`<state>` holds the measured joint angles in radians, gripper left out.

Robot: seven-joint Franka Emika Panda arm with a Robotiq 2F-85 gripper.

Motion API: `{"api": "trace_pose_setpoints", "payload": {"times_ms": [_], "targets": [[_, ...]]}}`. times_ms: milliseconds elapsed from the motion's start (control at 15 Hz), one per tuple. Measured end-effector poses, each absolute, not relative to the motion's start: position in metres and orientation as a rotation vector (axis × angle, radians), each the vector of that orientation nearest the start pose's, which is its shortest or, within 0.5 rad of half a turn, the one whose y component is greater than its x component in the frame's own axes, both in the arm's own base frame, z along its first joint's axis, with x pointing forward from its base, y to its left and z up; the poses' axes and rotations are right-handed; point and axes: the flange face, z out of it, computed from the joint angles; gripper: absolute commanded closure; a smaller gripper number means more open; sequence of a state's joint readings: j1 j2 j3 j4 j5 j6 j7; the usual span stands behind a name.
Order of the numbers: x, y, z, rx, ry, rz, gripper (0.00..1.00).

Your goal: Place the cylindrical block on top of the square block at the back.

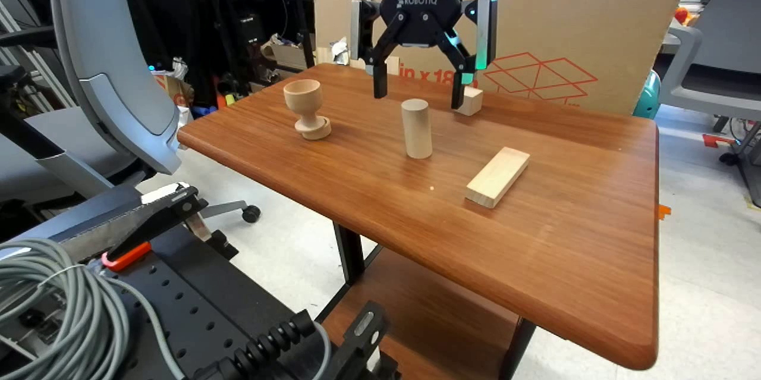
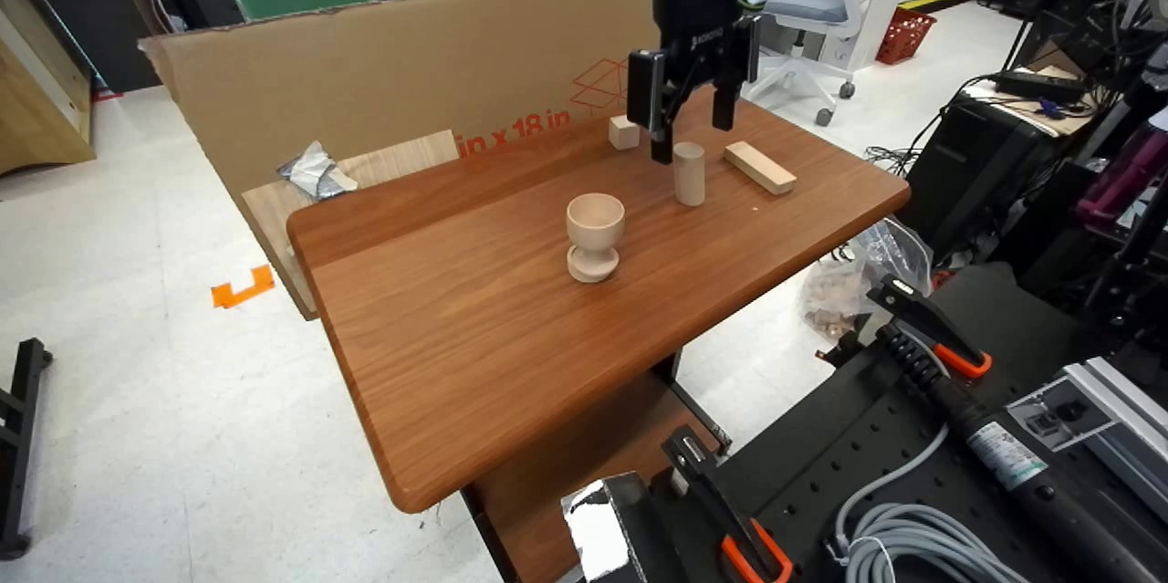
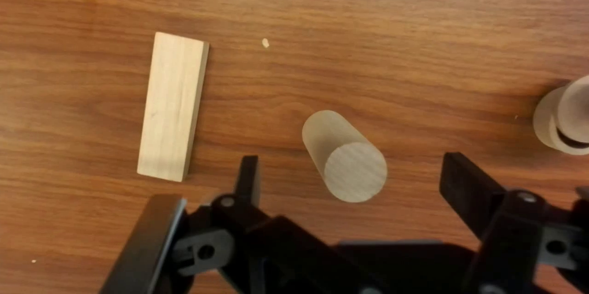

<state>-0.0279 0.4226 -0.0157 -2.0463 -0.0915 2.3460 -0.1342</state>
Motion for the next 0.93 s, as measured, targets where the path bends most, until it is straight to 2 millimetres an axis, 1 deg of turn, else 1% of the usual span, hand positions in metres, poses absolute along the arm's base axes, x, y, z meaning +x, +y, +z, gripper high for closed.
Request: {"api": "trace_pose_setpoints", "payload": {"times_ms": [267,333,400,600,733,933], "targets": [[0.582,-0.018,0.212,-3.178,-0.281,0.228,0.00],[0.582,-0.017,0.210,-3.178,-0.284,0.232,0.25],[0.582,-0.017,0.208,-3.178,-0.287,0.236,0.26],[0.582,-0.017,0.206,-3.191,-0.306,0.245,0.51],[0.582,-0.017,0.206,-3.202,-0.316,0.247,0.65],[0.582,-0.017,0.206,-3.212,-0.341,0.249,0.88]]}}
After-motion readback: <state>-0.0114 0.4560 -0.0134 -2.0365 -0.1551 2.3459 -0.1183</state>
